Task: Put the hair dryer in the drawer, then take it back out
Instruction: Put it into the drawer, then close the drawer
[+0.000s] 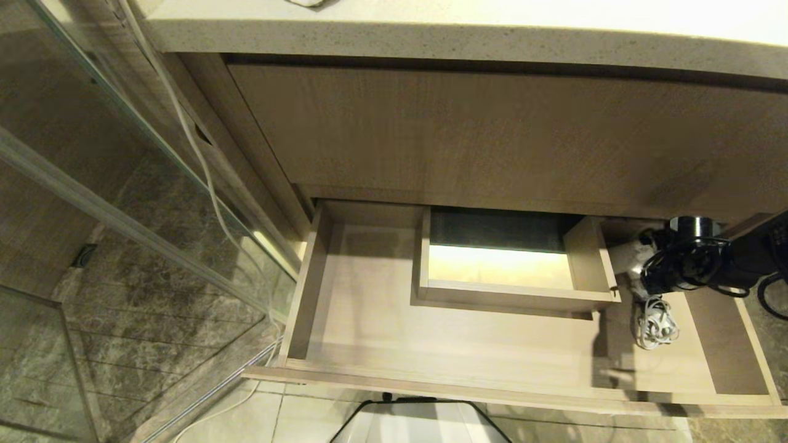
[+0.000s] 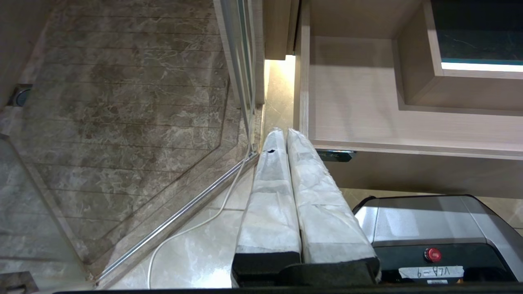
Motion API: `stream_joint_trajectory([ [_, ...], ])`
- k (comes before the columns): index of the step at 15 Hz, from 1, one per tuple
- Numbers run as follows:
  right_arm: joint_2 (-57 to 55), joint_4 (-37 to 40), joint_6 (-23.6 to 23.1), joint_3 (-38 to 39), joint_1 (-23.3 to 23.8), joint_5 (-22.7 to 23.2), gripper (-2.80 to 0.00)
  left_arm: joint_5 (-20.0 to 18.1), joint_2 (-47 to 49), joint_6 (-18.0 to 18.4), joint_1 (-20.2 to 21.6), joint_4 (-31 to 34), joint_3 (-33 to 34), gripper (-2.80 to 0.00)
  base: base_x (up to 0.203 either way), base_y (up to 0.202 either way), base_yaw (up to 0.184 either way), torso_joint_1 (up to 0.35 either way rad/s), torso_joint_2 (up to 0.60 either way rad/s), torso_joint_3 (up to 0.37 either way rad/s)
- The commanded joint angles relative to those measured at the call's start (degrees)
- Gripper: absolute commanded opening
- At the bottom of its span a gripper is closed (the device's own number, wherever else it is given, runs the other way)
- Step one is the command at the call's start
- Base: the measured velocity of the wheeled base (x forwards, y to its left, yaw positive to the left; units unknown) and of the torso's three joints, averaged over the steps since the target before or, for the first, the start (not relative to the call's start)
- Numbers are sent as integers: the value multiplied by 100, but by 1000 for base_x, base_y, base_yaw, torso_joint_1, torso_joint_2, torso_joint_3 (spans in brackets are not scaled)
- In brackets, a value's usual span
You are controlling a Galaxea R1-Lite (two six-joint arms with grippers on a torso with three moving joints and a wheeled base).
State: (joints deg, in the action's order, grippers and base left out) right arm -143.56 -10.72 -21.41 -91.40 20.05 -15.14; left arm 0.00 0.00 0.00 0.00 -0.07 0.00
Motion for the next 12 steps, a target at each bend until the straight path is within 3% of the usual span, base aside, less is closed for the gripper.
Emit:
stream_joint_trajectory([
  [1,838,115,-2,301,-2,37,0,0,0,0,0,-1,9,-280,0,0,0,0,0,0],
  [2,1221,154,-1,559,-2,106,-280,0,0,0,0,-1,0,-280,0,0,0,0,0,0],
  [6,2845,818,-175,2015,-8,712,-280,0,-7,0,0,-1,9,-280,0,0,0,0,0,0],
  [12,4487,2573,-311,4393,-6,869,-280,0,0,0,0,-1,2,-280,0,0,0,0,0,0],
])
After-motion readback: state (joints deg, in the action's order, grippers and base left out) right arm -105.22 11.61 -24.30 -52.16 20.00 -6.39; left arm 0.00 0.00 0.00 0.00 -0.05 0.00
